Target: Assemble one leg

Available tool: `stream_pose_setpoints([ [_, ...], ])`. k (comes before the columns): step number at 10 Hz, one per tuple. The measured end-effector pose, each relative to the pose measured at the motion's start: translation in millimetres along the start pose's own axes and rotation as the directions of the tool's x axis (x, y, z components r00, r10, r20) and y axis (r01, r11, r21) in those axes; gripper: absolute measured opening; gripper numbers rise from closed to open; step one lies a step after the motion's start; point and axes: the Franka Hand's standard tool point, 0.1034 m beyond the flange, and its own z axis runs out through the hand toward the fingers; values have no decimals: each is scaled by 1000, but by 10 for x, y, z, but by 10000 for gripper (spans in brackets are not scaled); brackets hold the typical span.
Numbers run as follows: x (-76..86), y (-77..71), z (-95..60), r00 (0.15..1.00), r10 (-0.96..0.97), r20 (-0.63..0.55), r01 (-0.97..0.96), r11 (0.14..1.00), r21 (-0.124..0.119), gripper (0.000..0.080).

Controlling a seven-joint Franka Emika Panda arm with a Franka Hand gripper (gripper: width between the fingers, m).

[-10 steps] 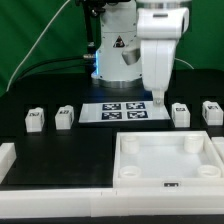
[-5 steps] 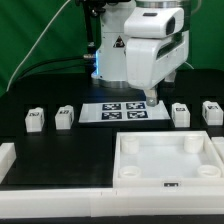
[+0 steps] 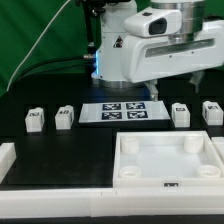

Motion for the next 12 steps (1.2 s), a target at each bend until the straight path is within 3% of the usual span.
stream_pose_setpoints([
  [4, 28, -483, 161, 996, 94, 1, -94, 996, 14, 649],
  [6, 97, -669, 234, 990, 142, -7, -141, 989, 34, 649],
  [8, 125, -684, 234, 988, 154, -7, -153, 987, 44, 649],
  [12, 64, -664, 251, 987, 147, 69, -150, 988, 30, 649],
])
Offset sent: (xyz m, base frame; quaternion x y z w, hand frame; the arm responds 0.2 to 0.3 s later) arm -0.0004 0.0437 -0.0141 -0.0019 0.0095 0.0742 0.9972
